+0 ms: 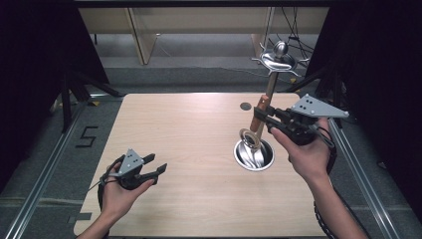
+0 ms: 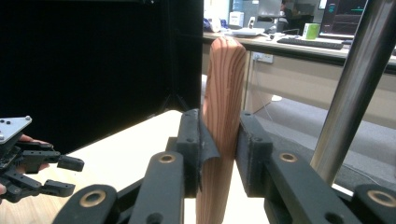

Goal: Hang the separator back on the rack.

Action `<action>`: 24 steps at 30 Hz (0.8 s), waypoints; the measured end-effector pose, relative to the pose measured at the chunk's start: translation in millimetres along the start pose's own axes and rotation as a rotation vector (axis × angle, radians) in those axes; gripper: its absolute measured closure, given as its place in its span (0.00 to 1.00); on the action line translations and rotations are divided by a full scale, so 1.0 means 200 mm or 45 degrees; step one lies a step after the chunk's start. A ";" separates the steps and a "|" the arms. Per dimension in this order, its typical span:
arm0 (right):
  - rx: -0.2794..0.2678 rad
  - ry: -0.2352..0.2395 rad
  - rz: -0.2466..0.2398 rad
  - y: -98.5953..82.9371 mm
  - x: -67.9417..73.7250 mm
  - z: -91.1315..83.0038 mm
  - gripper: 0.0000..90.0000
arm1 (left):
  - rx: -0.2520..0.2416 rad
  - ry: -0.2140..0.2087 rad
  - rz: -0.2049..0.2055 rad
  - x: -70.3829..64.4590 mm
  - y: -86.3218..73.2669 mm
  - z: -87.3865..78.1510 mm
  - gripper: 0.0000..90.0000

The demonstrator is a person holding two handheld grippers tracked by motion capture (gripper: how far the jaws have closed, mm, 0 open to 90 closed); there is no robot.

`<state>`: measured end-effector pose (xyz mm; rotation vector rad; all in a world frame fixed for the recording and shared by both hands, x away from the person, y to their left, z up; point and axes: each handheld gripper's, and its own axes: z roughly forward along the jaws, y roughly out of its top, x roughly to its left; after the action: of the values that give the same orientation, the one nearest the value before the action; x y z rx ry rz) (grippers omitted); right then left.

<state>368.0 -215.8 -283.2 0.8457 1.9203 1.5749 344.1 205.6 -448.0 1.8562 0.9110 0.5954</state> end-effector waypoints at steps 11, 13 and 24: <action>0.035 0.010 -0.034 0.05 -0.03 -0.02 0.83 | -0.005 -0.008 0.007 0.00 0.00 0.00 0.47; 0.044 0.025 -0.025 0.06 -0.03 -0.02 0.83 | -0.006 -0.012 0.005 0.00 0.00 0.00 0.47; 0.033 0.044 -0.068 0.12 -0.02 -0.01 0.83 | -0.024 -0.012 0.005 -0.01 0.01 0.00 0.47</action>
<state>371.8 -217.3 -259.3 0.7762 1.9746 1.5461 343.7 204.5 -446.4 1.8432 0.8929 0.5954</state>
